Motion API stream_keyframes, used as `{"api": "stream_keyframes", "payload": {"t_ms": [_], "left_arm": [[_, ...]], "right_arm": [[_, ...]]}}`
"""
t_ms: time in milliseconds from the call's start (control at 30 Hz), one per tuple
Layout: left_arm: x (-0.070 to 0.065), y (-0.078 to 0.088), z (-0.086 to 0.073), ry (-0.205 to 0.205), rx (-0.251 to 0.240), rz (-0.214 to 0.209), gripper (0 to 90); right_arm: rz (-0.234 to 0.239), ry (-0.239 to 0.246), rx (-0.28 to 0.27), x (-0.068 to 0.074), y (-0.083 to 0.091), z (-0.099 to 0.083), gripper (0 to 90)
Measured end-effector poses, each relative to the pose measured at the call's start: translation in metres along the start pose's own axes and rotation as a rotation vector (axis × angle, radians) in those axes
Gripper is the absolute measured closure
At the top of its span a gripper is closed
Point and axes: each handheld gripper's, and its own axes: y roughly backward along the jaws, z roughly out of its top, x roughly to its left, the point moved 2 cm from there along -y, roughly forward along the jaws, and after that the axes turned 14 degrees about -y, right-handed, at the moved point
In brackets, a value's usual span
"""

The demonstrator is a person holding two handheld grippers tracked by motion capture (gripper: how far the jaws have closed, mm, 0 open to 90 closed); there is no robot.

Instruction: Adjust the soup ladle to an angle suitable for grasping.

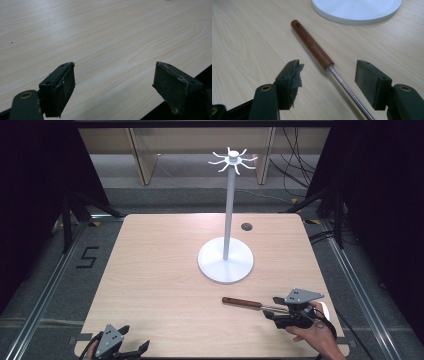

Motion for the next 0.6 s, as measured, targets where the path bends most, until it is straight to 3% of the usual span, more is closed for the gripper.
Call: {"api": "stream_keyframes", "payload": {"t_ms": [33, 67, 100, 200, 367, 400, 533, 600], "left_arm": [[0.0005, 0.0002, -0.0002, -0.003, 0.005, 0.002, 16.8], [0.0011, 0.0005, -0.0002, -0.013, 0.011, 0.003, 16.8], [0.0006, 0.0002, -0.0002, -0.011, 0.01, 0.005, 16.8], [-0.0011, -0.0007, 0.0004, 0.008, -0.009, 0.003, 16.8], [-0.0011, -0.0013, -0.0003, 0.019, 0.0, -0.001, 16.8], [-0.0011, -0.0014, -0.0002, 0.02, -0.003, -0.001, 16.8], [-0.001, -0.0026, -0.0005, 0.027, -0.005, -0.002, 16.8], [-0.0011, -0.0025, -0.0003, 0.025, -0.004, -0.003, 16.8]], "right_arm": [[0.01, 0.003, 0.013, 0.0002, -0.0002, 0.0005, 37.6], [0.007, -0.029, 0.026, 0.0029, 0.0006, -0.0003, 37.6], [0.006, 0.004, 0.016, 0.0005, -0.0007, 0.0012, 37.7], [-0.001, 0.008, 0.019, 0.0005, -0.0017, 0.0011, 37.7], [0.006, 0.006, 0.045, 0.0018, -0.0032, 0.0013, 37.7], [0.005, 0.029, 0.035, 0.0008, -0.0048, 0.002, 37.7], [-0.002, 0.036, 0.054, 0.0027, -0.0048, 0.0046, 37.7], [-0.009, 0.061, 0.066, 0.0028, -0.0052, 0.0078, 37.2]]}}
